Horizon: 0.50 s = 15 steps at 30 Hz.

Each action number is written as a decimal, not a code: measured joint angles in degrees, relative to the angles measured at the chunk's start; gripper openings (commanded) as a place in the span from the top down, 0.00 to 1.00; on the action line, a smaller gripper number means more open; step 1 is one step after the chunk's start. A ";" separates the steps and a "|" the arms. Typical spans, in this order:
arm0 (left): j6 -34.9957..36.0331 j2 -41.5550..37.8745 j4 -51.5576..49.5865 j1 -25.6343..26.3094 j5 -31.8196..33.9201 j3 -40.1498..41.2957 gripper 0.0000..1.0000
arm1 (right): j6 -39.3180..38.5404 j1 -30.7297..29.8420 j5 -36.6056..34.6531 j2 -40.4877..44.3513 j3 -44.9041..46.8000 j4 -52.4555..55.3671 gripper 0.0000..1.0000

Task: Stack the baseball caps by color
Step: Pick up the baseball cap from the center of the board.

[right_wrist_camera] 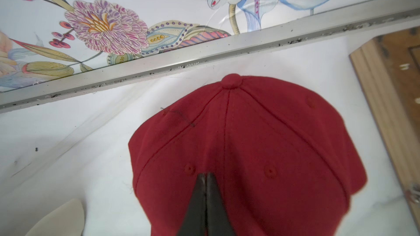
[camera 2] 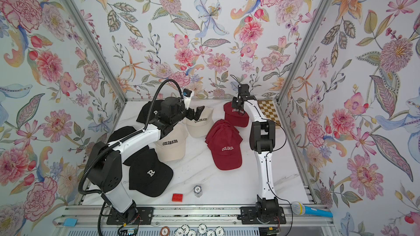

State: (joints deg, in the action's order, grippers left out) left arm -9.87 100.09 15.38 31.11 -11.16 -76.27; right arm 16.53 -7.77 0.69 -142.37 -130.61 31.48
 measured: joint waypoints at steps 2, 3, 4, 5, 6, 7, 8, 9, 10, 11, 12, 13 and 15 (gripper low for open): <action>0.00 0.00 0.15 0.00 -0.02 -0.02 0.00 | -0.26 0.00 -0.02 1.25 0.13 0.48 1.00; 0.00 0.02 0.15 0.00 -0.02 -0.04 0.00 | -0.48 0.00 -0.02 2.05 0.24 0.76 1.00; 0.00 0.04 0.17 0.00 -0.02 -0.09 0.00 | -0.59 0.00 -0.02 2.60 0.31 0.90 1.00; 0.00 0.09 0.22 0.00 -0.04 -0.13 0.00 | -0.74 0.00 -0.02 3.41 0.48 0.81 1.00; 0.00 0.11 0.28 0.00 -0.04 -0.15 0.00 | -0.90 0.00 -0.02 4.17 0.72 0.87 1.00; 0.00 0.11 0.31 0.00 -0.07 -0.15 0.00 | -0.98 0.02 -0.02 4.83 1.05 0.85 1.00; 0.00 0.11 0.35 0.00 -0.09 -0.15 0.00 | -1.14 0.04 -0.02 5.64 1.53 0.87 1.00; 0.00 0.11 0.35 0.00 -0.13 -0.15 0.00 | -1.20 0.04 -0.04 6.21 1.97 0.85 1.00; 0.00 0.11 0.37 0.00 -0.22 -0.15 0.00 | -1.31 0.04 -0.04 6.80 2.47 0.87 1.00; 0.00 0.11 0.39 0.00 -0.24 -0.15 0.00 | -1.36 0.04 -0.04 7.23 2.95 0.87 1.00; 0.00 0.11 0.39 0.00 -0.26 -0.15 0.00 | -1.38 0.04 -0.04 7.50 3.30 0.85 1.00; 0.00 0.11 0.42 0.00 -0.24 -0.15 0.00 | -1.55 0.04 -0.07 7.72 3.76 0.85 1.00; 0.00 0.13 0.48 0.00 -0.39 -0.15 0.00 | -1.75 0.04 -0.09 7.93 4.72 0.87 1.00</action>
State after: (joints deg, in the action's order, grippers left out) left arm -9.87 100.22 15.86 31.11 -11.55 -76.42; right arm 14.79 -7.73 0.60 -134.43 -125.89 32.36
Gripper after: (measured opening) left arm 0.996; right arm 0.047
